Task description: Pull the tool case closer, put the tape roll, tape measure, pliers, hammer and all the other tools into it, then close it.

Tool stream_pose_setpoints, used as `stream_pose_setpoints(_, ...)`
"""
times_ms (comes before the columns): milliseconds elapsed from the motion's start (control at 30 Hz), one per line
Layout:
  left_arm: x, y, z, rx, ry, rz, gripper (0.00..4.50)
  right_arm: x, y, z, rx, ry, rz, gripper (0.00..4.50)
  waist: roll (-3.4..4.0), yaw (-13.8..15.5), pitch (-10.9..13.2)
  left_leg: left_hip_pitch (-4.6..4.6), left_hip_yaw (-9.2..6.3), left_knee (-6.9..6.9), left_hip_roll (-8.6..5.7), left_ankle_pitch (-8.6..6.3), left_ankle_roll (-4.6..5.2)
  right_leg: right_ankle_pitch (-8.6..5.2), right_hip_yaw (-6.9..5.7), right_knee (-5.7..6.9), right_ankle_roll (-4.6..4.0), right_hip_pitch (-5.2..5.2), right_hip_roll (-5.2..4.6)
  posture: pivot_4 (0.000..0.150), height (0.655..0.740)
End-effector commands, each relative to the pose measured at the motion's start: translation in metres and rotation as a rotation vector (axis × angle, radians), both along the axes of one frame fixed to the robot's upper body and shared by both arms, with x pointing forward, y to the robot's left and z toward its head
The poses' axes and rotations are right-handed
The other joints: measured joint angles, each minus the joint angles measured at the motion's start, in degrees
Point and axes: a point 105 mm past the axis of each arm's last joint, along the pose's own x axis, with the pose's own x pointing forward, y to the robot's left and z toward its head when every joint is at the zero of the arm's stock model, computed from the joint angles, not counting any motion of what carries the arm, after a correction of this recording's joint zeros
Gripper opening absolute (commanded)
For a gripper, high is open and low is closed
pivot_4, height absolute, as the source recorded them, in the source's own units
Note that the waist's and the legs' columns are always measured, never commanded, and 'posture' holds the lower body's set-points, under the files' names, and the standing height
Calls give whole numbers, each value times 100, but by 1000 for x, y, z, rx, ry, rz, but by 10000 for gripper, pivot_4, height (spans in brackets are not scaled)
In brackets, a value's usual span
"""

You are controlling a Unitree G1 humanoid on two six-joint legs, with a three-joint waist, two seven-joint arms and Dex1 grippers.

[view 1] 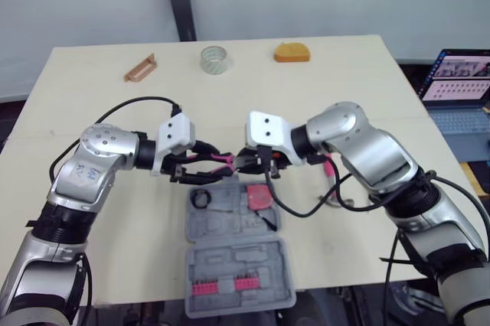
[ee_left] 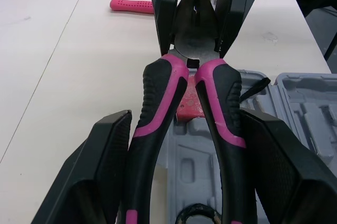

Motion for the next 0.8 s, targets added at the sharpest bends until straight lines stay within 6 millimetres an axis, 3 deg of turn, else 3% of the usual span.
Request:
stream_pose_setpoints(33, -15, 11, 7, -7, -32, -6, 44831, -3, -1, 10, 19, -64, 7, 9658, 0, -20, 0, 0, 1, -1, 0, 0, 0, 0, 0, 0, 0, -1, -1, 1500, 7400)
stream_pose_setpoints(300, -61, 62, -9, -6, -57, 119, 45000, -16, -13, -5, 7, -100, -9, 9658, 0, 9, 0, 2, 4, -12, 0, -1, 2, 1, 1, -2, -3, -9, -11, 1500, 7400)
stream_pose_setpoints(433, -97, 82, -30, 8, -41, 180, 45000, -21, -19, -33, -31, -128, -7, 9658, 0, 38, 0, 2, 9, -14, -2, -2, 4, 2, 1, -16, -6, -4, -16, 1500, 7400)
stream_pose_setpoints(533, -115, 87, -45, 33, -47, 182, 45000, -25, -21, -47, -47, -124, -3, 9658, 0, 109, 0, 1, 14, -9, -2, -2, 4, 2, 1, -20, -6, 0, -17, 1500, 7400)
stream_pose_setpoints(800, -144, 81, -65, 11, -26, 181, 45000, -43, -19, -59, -62, -91, 63, 9658, 0, 175, 0, 7, 15, -4, -4, -4, 7, 3, 3, -34, -8, 13, -19, 1500, 7400)
